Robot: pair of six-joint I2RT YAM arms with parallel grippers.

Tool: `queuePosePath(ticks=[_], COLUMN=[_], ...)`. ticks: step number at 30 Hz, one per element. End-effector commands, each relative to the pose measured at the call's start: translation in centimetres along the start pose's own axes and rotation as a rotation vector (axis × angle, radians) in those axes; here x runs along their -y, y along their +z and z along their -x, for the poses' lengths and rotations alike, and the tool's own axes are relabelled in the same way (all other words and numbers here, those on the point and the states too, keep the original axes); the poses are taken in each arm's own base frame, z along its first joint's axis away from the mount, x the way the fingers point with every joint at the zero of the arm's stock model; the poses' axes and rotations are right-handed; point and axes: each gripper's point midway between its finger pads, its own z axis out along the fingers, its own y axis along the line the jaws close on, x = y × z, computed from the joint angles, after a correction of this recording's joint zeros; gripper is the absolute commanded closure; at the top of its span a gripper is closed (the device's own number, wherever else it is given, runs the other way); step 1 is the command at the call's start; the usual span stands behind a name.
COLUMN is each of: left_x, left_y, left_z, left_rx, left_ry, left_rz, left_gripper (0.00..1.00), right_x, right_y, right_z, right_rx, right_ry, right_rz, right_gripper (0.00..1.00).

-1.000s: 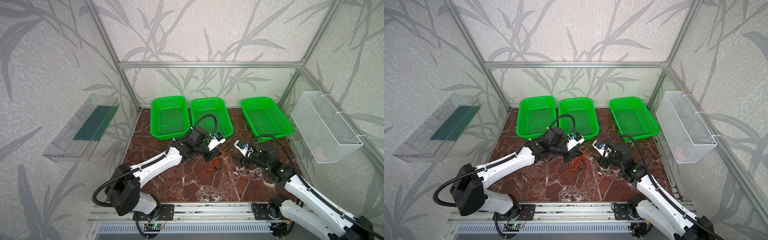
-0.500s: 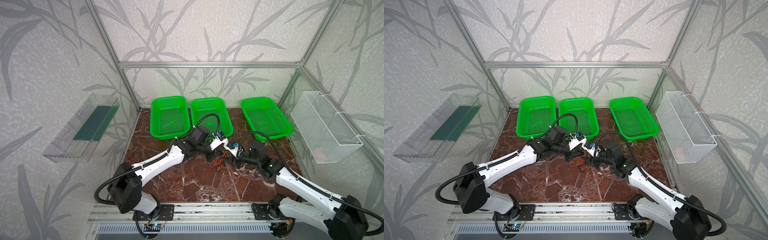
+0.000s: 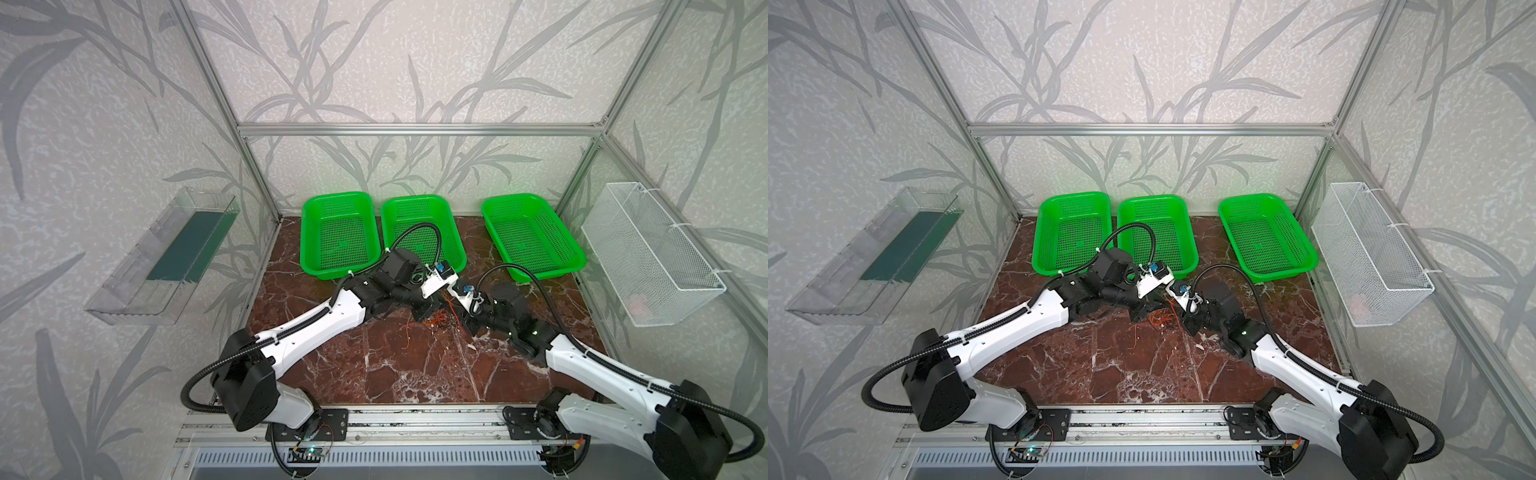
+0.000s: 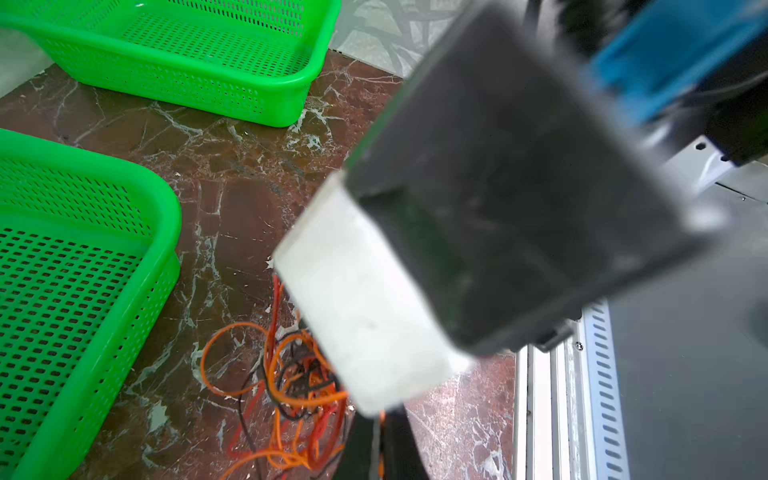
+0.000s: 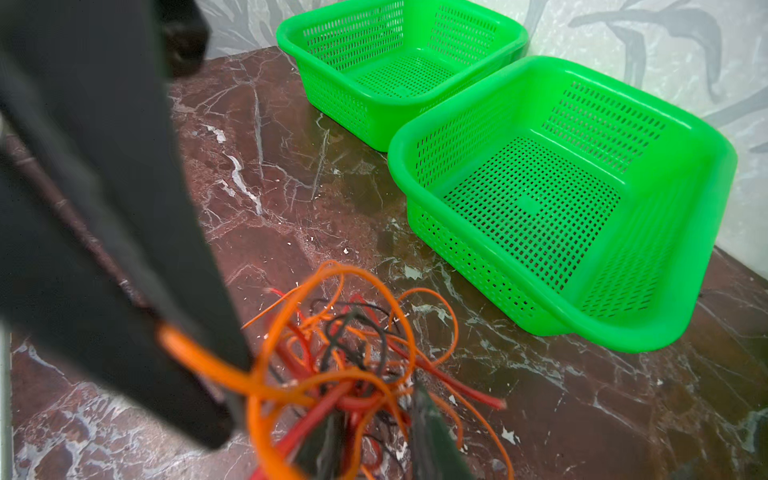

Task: Untangle the cables

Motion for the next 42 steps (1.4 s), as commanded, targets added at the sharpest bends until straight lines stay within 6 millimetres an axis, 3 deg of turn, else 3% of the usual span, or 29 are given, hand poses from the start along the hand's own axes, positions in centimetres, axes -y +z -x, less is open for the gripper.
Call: queuePosePath(ticks=[1,9,16,23,34,42], left_x=[1.4,2.3,1.4,0.0,-1.8,-3.5], left_y=[-3.1,-5.4,-5.5,-7.2,-9.3,-10.6], left_z=[4.2,5.6,4.0,3.8,0.4,-2.1], left_rx=[0.097,0.111,0.075,0.097,0.032,-0.015], left_ry=[0.117,0.177,0.148,0.127,0.075,0.034], left_rz=[0.005,0.014,0.037,0.117,0.203,0.279], left_gripper=[1.00,1.00,1.00,1.00,1.00,1.00], right_x=[1.0,3.7,7.0,10.2,13.4,13.8], right_y=[0.8,0.9,-1.6,-3.6,-5.7,-6.3], right_z=[-1.5,-2.6,-4.6,-6.6,-9.5,-10.9], right_rx=[-0.028,-0.082,-0.135,-0.211,-0.336,-0.414], right_ry=[0.044,0.097,0.197,0.232,0.287,0.297], right_rz=[-0.058,-0.183,-0.282,-0.387,-0.509,-0.522], right_gripper=[0.74,0.82,0.86,0.88,0.88,0.88])
